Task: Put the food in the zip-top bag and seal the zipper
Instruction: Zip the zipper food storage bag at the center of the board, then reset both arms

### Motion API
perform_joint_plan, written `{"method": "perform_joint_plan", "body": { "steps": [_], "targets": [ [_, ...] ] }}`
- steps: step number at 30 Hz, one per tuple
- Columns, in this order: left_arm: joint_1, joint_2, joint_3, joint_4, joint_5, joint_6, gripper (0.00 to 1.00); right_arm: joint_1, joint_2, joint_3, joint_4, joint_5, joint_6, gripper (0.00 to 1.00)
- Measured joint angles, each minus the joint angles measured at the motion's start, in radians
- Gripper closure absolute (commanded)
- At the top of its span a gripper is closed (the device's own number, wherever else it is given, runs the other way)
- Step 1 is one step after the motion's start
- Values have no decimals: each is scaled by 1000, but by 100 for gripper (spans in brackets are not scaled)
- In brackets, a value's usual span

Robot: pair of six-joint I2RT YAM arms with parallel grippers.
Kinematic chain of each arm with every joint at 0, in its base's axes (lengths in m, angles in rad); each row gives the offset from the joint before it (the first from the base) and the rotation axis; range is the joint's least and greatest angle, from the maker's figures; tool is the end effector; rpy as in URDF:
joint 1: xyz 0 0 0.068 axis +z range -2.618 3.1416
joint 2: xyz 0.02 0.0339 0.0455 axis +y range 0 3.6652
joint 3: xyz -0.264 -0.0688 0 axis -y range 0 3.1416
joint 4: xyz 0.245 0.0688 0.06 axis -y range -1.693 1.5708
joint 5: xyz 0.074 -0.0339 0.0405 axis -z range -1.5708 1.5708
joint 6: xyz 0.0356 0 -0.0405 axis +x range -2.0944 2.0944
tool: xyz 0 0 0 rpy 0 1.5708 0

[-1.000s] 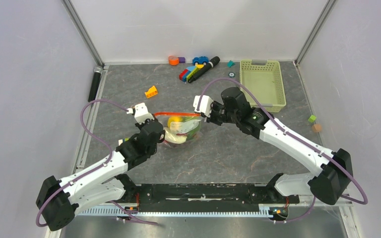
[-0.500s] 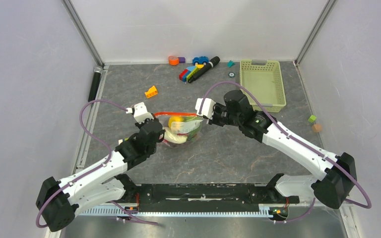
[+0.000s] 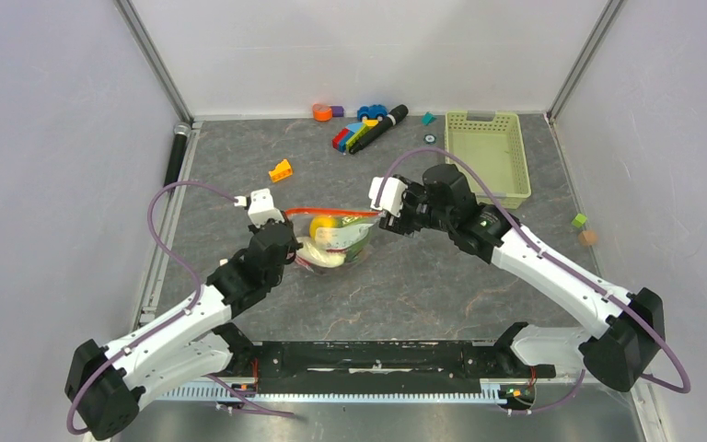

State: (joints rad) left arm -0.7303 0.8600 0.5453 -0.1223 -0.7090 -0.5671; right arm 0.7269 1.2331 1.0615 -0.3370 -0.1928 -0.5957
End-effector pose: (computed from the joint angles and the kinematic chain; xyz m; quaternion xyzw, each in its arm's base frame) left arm 0.1576 -0.1100 0.2520 -0.1213 0.8037 -0.0709 0.5782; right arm 0.2042 0.1907 0.3268 -0.5656 0.6474 0.1159 0.4976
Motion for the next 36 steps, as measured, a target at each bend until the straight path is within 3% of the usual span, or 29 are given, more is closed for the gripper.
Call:
{"method": "perform_joint_plan", "body": {
  "steps": [2, 5, 7, 10, 12, 20, 25, 30, 36],
  "targets": [
    [0, -8, -3, 1, 13, 13, 93, -1, 0, 0, 1, -9, 3, 3],
    [1, -19, -8, 2, 32, 26, 81, -1, -3, 0, 11, -12, 21, 2],
    [1, -23, -9, 1, 41, 34, 60, -1, -15, 0, 31, -11, 38, 2],
    [1, -35, -9, -3, 64, 51, 17, -1, -56, -14, 75, -1, 74, 2],
    [1, -46, -8, -5, 79, 63, 1, -1, -91, -26, 103, 22, 106, 2],
    [1, -103, 38, -58, 196, 69, 0, -44, -149, -52, 220, 202, 314, 2],
    [1, -166, 108, -108, 249, 68, 0, -239, -79, -34, 225, 204, 479, 2],
    [1, -217, 187, -154, 188, 48, 0, -380, -22, -29, 222, 192, 600, 2],
    [3, -142, 272, -283, 23, -28, 0, -414, -55, -42, 256, 167, 656, 2]
  ]
}}
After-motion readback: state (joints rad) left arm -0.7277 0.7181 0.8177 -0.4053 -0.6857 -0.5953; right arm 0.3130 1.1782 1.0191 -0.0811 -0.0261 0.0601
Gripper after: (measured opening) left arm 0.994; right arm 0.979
